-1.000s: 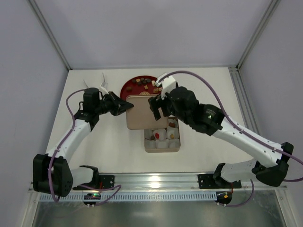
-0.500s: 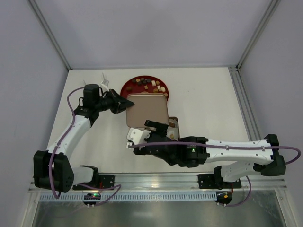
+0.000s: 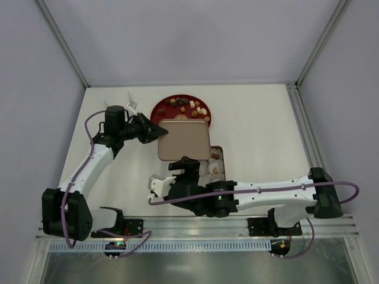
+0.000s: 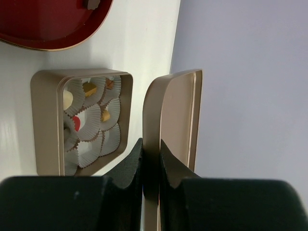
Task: Pack the chocolate
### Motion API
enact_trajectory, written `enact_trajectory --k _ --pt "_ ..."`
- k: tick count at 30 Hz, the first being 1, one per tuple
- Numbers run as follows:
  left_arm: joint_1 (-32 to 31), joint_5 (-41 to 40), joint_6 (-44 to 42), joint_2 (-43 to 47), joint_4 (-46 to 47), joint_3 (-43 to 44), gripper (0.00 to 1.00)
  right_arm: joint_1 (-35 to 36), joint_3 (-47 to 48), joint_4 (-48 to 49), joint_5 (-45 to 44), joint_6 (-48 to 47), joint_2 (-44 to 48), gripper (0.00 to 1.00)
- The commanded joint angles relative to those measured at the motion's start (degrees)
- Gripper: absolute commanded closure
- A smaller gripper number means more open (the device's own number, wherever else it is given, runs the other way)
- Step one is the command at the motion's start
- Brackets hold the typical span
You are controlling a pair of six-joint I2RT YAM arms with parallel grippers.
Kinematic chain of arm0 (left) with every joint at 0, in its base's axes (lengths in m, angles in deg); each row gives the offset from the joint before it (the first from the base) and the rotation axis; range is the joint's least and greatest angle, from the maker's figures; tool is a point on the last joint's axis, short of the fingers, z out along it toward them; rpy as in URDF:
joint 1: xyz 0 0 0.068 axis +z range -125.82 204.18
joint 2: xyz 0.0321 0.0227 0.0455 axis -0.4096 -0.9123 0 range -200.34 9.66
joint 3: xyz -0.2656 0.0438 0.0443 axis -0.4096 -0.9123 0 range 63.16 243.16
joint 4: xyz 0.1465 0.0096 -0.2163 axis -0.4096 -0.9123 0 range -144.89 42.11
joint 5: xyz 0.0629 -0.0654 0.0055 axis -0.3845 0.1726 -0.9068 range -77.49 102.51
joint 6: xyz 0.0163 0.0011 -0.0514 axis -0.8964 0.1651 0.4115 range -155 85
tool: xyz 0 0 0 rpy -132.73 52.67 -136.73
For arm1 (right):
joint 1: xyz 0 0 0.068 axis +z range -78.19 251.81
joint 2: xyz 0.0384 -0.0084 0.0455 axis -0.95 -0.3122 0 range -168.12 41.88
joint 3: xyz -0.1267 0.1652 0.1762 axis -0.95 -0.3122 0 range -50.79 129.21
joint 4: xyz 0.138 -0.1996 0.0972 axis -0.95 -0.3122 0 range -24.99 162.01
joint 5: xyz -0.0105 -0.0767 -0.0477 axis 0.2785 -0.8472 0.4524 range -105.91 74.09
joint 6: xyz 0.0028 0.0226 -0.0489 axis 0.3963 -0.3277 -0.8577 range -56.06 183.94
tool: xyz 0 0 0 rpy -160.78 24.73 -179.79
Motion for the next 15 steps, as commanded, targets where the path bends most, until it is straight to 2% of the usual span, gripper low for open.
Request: enact_trajectory --k 1,15 --pt "0.38 3.06 0.28 1.91 0.24 2.33 1.0 -1.1 -0.49 6.64 -2.19 -5.09 -0.79 0.14" --pt "0.37 3.94 0.1 3.05 -0.47 2.25 1.0 -5.5 -1.8 15.0 -2.44 -11.94 -3.43 0.14"
